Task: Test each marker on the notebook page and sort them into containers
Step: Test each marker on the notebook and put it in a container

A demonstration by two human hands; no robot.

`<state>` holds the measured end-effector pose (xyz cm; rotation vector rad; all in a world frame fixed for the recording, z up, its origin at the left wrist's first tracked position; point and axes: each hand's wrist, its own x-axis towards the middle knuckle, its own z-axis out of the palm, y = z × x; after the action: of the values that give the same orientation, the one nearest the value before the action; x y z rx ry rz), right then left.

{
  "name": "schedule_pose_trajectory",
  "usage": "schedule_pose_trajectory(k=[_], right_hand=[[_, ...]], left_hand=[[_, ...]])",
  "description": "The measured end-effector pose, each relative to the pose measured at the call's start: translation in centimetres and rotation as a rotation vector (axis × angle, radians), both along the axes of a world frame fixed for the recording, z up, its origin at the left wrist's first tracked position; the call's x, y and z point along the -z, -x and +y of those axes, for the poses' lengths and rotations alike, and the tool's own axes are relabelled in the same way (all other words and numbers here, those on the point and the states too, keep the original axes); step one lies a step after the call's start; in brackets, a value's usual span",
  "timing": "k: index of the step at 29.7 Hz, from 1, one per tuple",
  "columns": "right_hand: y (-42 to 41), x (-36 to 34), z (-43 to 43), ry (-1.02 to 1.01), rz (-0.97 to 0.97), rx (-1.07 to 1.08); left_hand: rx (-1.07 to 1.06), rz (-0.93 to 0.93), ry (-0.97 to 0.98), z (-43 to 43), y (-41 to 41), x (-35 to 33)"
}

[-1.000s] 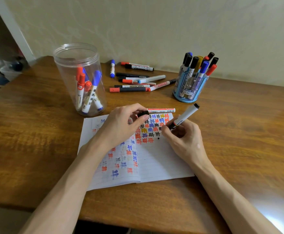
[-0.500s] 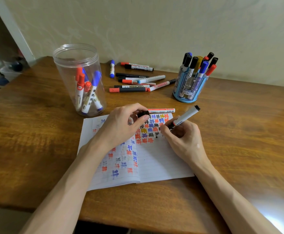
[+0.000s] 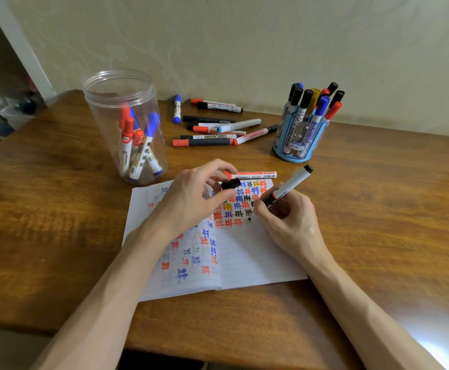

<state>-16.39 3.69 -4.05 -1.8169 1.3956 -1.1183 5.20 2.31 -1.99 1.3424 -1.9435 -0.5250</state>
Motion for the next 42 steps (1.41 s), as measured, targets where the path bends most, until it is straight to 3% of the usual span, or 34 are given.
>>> schedule_pose_trajectory(k=[5,14,20,23,28,34,39,42], right_hand=[[0.0,-0.2,-0.2,-0.03,-0.047,-0.015],[0.4,-1.9,0.1,-0.027,-0.372,-0.018],[0.3,-1.8,0.4,-0.03,-0.354,-0.094],[0.3,-1.9,0.5,-0.108,-0.38,-0.111],[1.0,-2.6,0.0,-0.422,-0.672,-0.13],[3.0,-3.1,-0.4,-0.372,-0.525,-0.106],[3.9,-3.1,-0.4,-0.235,-0.271,-0.133],[3.6,-2.5,-0.6,-0.179,-0.259,-0.128]], left_hand=[[0.015,-0.017,-0.009,0.1,0.0,0.0],[0.113,0.0,-0.01,1.0,0.6,-0.5],[0.141,0.021,-0.011,1.0,0.7,-0.7],[0.128,0.022,-0.033,0.9,0.7,-0.5],[0.081,0.051,-0.052,0.4,0.2,-0.3],[0.057,0.075,-0.033,0.3,0.0,-0.3],[0.026,0.062,-0.037,0.3,-0.1,-0.1],[0.019,0.036,-0.016,0.4,0.3,0.3]])
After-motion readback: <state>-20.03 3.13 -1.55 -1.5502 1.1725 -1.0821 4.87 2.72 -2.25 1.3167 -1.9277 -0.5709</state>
